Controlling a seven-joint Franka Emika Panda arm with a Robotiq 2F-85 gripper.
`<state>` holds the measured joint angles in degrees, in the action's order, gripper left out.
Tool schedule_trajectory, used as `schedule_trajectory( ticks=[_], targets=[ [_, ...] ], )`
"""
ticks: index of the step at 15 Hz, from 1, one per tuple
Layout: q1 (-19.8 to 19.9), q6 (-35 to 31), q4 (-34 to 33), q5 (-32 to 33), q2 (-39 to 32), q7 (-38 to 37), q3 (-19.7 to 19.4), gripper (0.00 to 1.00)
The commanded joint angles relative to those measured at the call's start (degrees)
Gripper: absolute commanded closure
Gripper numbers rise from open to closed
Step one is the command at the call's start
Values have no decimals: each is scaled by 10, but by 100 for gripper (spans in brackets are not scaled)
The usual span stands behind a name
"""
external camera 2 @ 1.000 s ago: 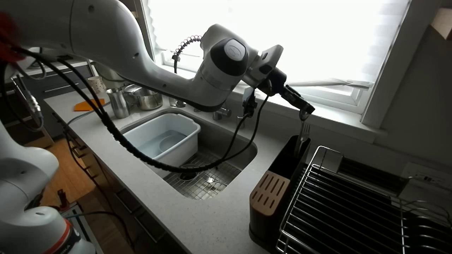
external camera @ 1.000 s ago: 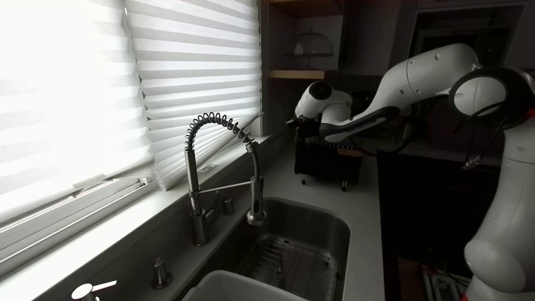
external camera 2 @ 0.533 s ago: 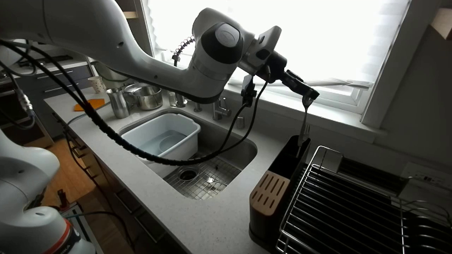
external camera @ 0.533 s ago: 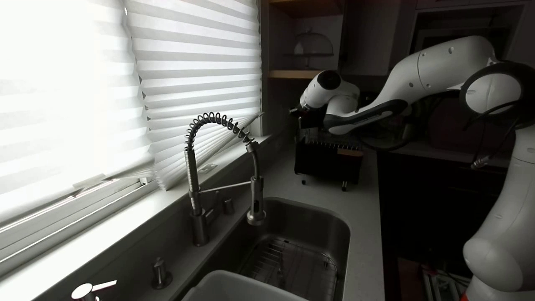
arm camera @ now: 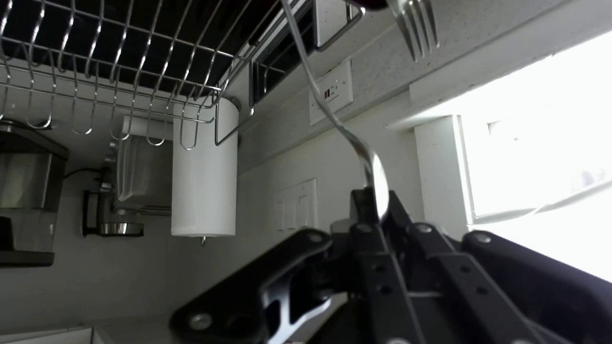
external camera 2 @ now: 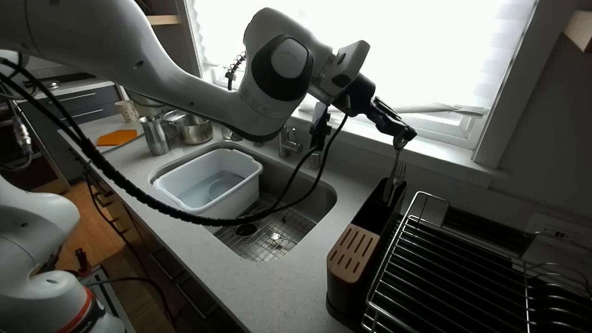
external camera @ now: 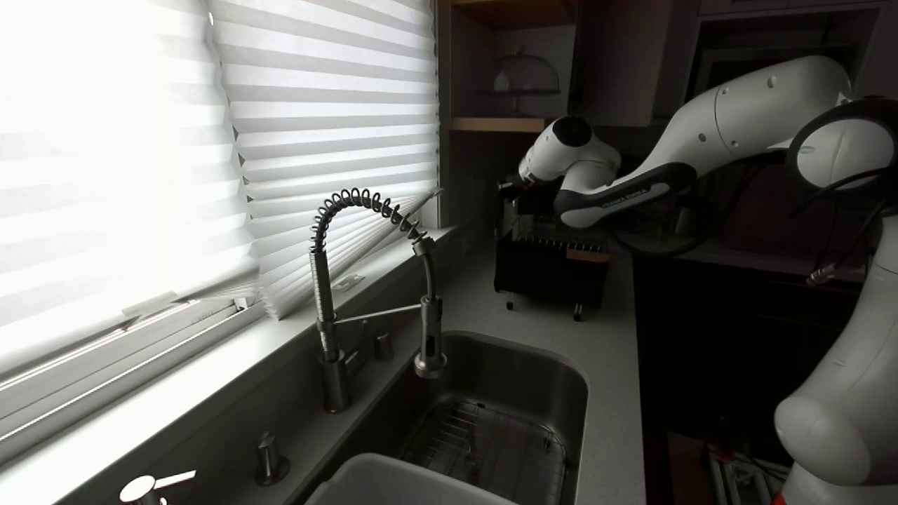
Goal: Move the spoon and fork to the middle compartment of the black cutlery drying rack
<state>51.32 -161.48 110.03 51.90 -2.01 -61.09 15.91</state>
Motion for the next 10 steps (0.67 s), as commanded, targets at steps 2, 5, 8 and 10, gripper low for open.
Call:
schedule_trajectory(
  ticks=[2, 5, 8, 10],
  targets=[
    [17, -30, 54, -62, 25, 41, -9, 98],
    [20, -34, 68, -87, 28, 62, -11, 98],
    [18, -34, 76, -94, 32, 69, -11, 59],
    [16, -35, 77, -101, 31, 78, -9, 43]
  ],
)
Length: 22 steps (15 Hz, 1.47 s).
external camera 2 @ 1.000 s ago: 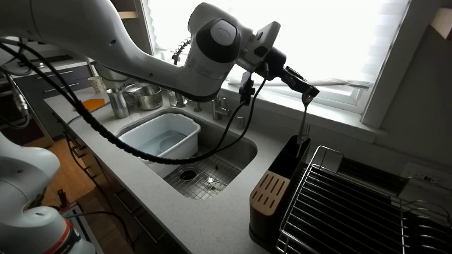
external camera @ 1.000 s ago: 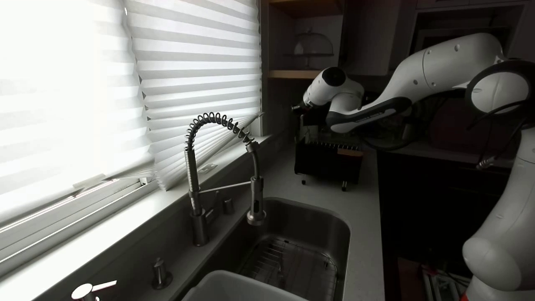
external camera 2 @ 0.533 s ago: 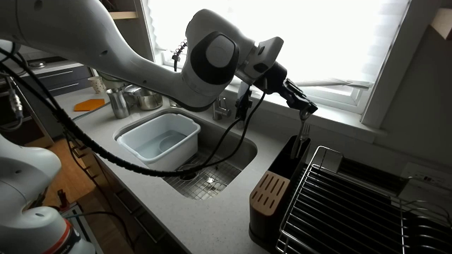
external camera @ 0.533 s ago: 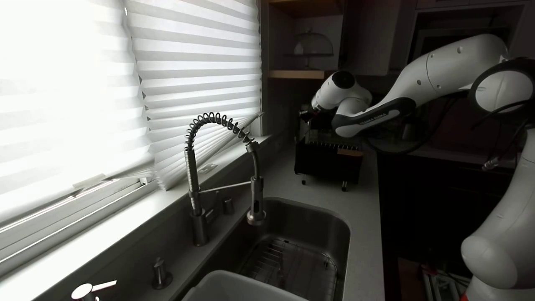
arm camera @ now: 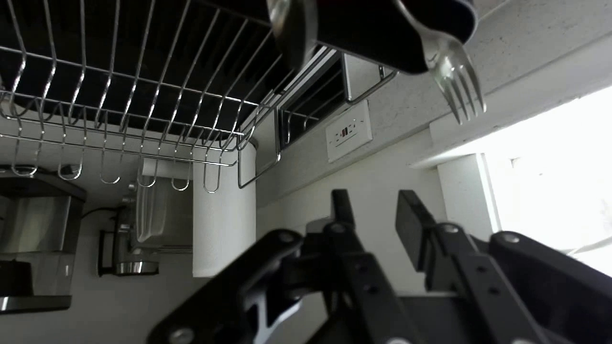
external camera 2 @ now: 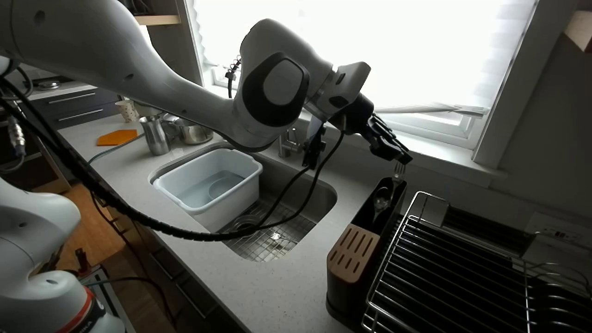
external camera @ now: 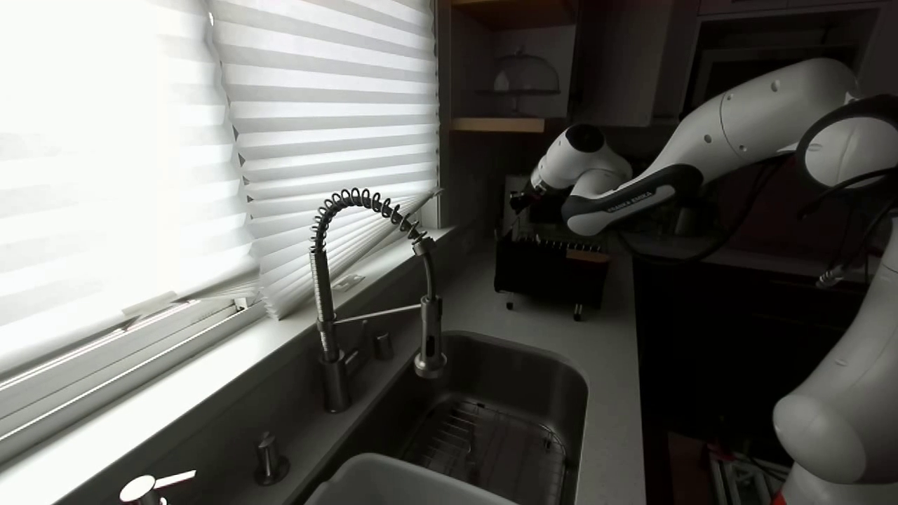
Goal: Move the spoon and fork to the middle compartment of the black cutlery drying rack
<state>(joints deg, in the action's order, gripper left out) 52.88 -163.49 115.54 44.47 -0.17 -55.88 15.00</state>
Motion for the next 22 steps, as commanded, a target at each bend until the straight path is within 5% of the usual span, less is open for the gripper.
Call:
schedule_trajectory(
  ticks=[1, 6, 22],
  targets=[
    [-2, -15, 16, -24, 6, 22, 2, 37],
    [-18, -13, -9, -21, -27, 26, 18, 1],
    [-60, 70, -137, 80, -159, 17, 25, 4]
  ],
)
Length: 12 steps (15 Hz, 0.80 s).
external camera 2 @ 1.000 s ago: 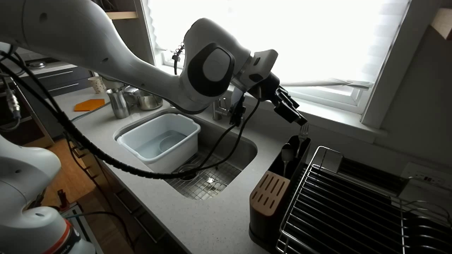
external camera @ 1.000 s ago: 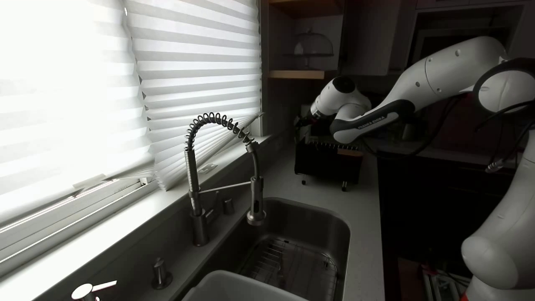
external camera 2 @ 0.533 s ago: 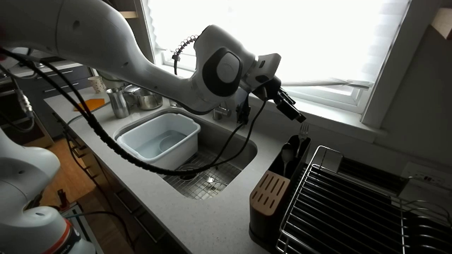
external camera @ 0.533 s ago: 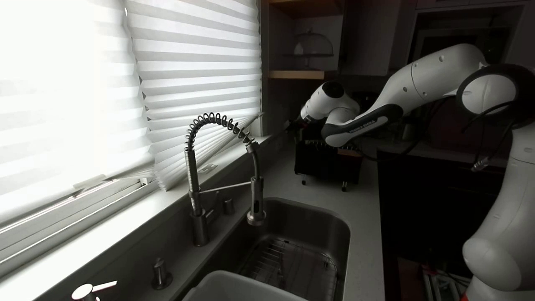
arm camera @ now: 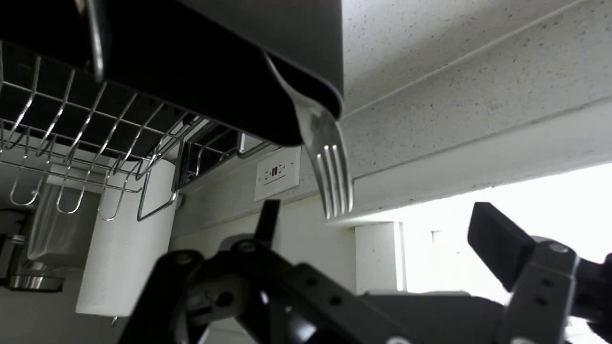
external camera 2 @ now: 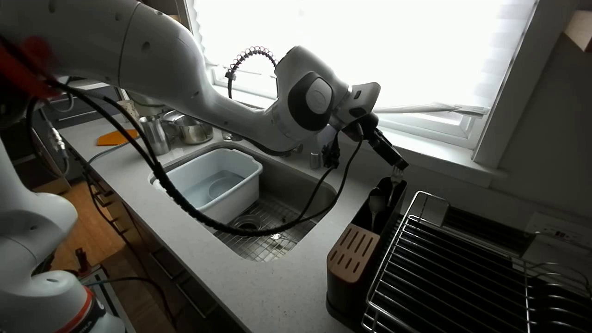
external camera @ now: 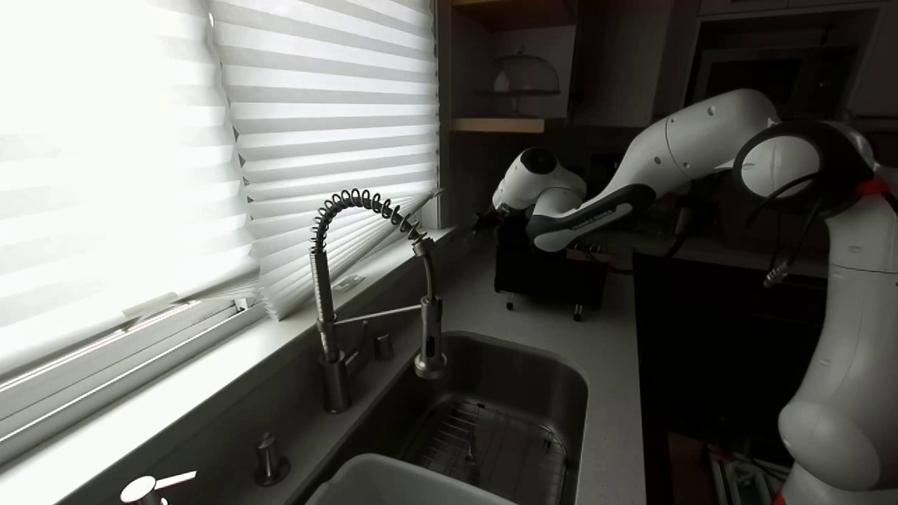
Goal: Move the spoon and fork to the middle compartment of the black cutlery drying rack
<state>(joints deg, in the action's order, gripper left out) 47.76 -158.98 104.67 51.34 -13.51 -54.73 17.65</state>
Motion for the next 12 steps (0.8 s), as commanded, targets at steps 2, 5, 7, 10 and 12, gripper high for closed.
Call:
schedule_trajectory(
  ticks=[2, 5, 7, 10, 12],
  targets=[
    [-11, 38, -37, 7, -34, 12, -1, 29],
    [-14, 54, -44, 5, -39, 16, -1, 46],
    [-15, 62, -45, 6, -38, 16, -1, 62],
    [-15, 73, -44, 3, -33, 15, 0, 84],
    [-108, 58, -40, -45, -21, 43, -106, 99]
  ],
)
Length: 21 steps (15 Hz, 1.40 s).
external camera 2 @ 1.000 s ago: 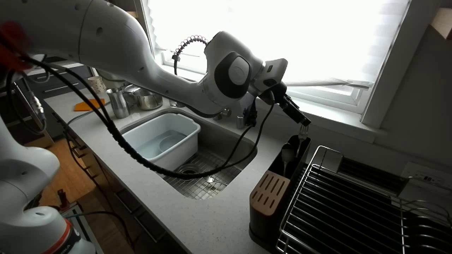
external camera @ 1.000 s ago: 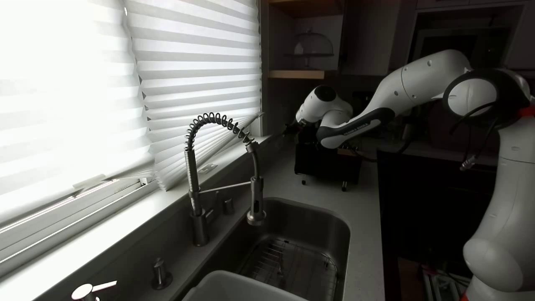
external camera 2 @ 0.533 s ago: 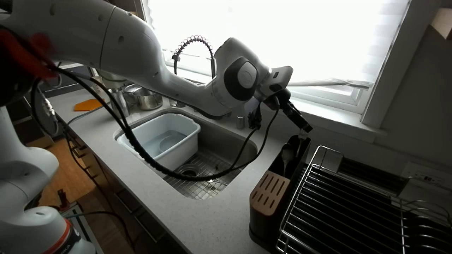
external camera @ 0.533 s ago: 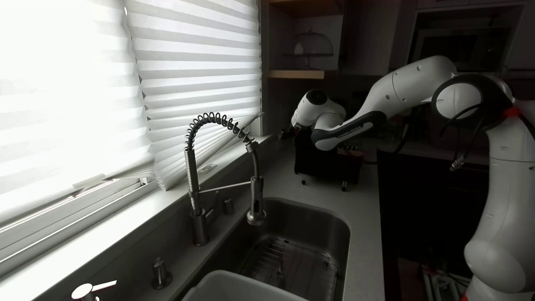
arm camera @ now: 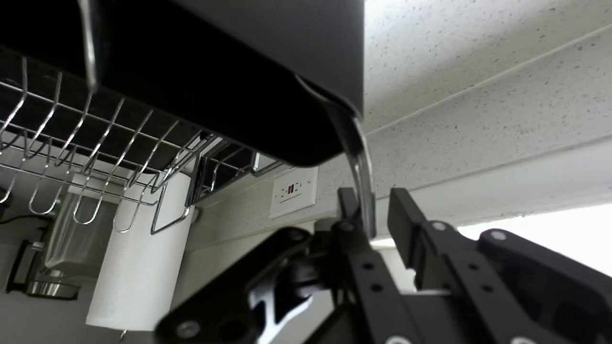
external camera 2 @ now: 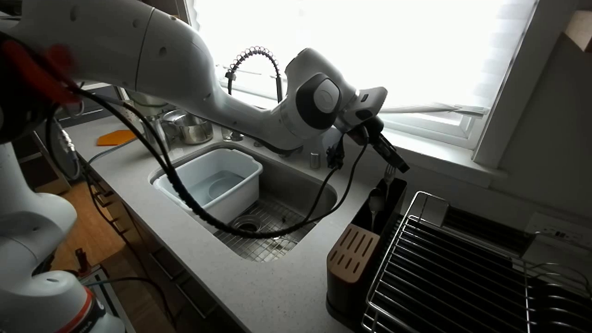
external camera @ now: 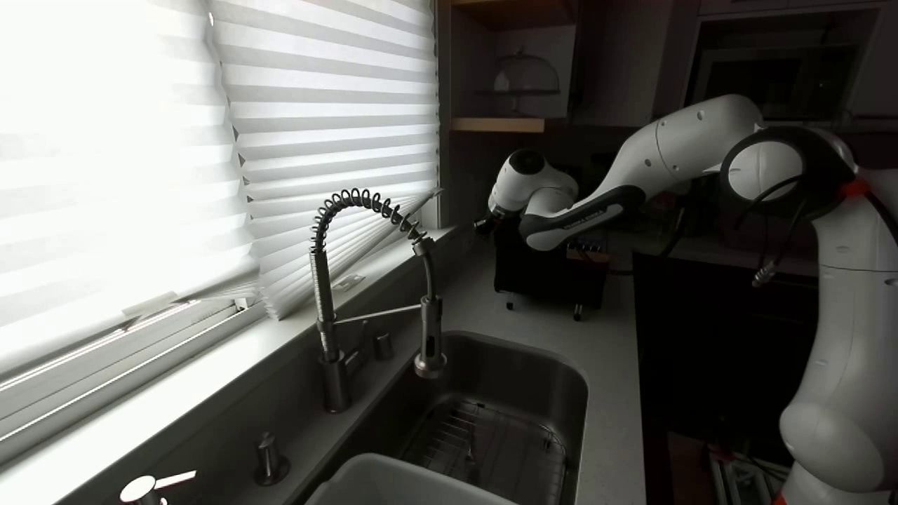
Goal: Move the spoon and fork to the middle compartment of the black cutlery drying rack
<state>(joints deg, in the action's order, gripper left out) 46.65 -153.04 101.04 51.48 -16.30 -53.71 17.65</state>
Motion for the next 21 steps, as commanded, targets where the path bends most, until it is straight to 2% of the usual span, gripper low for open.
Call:
schedule_trajectory(
  ticks=[1, 2, 9, 21],
  targets=[
    [-20, 16, -8, -7, 1, 12, -20, 100],
    [-35, 18, -9, -10, 3, 16, -37, 100],
    [-34, 14, 2, -1, 20, 14, -38, 100],
    [-10, -5, 23, -27, 100, 18, -40, 100]
  ],
)
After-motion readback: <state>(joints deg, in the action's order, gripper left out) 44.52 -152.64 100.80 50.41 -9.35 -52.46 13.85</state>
